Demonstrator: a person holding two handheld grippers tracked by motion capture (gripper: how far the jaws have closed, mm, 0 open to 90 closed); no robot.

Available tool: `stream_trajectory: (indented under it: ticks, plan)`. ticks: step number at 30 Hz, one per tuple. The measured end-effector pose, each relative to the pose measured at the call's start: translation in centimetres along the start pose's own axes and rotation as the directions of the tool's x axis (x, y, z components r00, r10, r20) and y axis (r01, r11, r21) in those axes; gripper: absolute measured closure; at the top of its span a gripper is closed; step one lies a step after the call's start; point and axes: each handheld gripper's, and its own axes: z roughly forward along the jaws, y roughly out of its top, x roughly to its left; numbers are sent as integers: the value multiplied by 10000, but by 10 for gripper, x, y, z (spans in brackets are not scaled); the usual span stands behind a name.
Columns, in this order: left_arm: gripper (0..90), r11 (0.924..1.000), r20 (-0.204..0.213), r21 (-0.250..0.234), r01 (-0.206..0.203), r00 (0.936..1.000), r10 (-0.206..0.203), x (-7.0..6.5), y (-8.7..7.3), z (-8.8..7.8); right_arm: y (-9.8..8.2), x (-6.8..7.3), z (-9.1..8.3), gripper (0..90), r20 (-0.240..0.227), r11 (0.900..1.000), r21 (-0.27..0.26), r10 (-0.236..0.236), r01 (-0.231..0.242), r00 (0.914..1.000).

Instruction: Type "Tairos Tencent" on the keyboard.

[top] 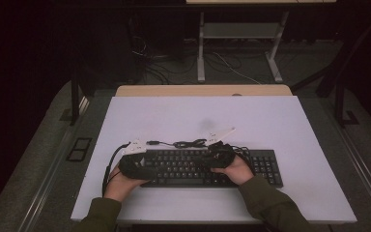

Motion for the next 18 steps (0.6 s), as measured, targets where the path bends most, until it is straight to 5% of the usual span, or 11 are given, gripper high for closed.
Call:
stream_trajectory:
  ticks: [7,18]
  plan:
    - [258,10000,-11,-23,-7,10000,7,0,0,0,-1,-1,-3,793,-48,9996,-284,36,-37,10000]
    - [259,10000,-12,-37,-23,10000,23,-1,1,1,-1,-5,-8,400,288,9956,-889,330,-303,9990]
